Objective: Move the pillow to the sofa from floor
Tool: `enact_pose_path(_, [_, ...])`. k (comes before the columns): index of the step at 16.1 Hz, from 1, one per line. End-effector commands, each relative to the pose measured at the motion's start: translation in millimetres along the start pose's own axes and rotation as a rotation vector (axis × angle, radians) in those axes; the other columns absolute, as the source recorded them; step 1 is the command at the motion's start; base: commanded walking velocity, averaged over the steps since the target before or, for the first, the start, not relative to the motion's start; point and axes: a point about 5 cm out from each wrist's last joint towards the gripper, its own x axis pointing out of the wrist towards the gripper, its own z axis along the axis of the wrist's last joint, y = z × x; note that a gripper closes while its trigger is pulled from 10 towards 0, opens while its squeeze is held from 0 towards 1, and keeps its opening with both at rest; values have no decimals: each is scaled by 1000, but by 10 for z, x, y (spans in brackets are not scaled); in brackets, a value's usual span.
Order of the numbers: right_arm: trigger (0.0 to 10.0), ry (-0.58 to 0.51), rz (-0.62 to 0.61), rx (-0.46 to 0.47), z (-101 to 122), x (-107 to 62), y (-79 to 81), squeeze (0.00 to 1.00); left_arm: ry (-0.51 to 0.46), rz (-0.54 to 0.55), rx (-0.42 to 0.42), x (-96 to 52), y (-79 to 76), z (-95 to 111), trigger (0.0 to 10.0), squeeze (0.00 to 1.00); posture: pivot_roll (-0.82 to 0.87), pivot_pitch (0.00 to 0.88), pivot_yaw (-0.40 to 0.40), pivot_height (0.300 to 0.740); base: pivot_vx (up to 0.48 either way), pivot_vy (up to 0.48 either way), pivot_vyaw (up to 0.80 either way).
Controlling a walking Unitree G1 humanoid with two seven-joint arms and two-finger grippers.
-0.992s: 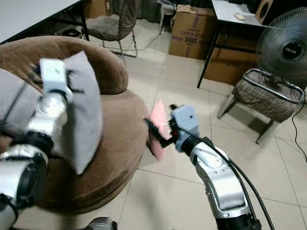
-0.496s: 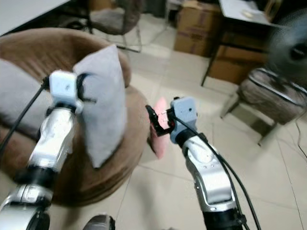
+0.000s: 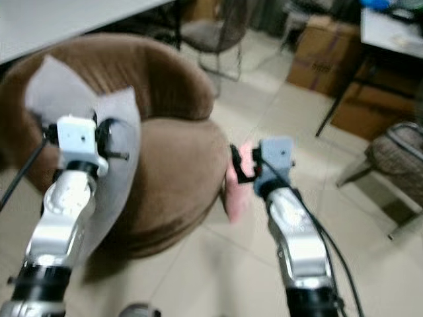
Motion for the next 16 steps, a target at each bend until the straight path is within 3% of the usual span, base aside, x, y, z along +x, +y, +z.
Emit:
enact_pose_path(1, [10000, -25, -25, -4, 56, -4, -39, 0, -94, -51, -12, 19, -75, 225, 10000, 0, 105, 0, -48, 740, 352, 0, 0])
enact_pose_path(8, [10000, -59, -53, 18, 102, -21, -78, 0, -89, -91, -18, -32, -109, 280, 10000, 0, 102, 0, -47, 740, 415, 0, 0])
enact_pose_path(11, [10000, -60, -2, 0, 114, -15, -28, 0, -88, -61, -15, 6, -78, 300, 10000, 0, 101, 0, -51, 740, 425, 0, 0])
enact_pose_path(16, [10000, -64, -3, 17, 116, -7, -6, 0, -85, -58, -12, 31, -71, 309, 10000, 0, 105, 0, -52, 740, 428, 0, 640])
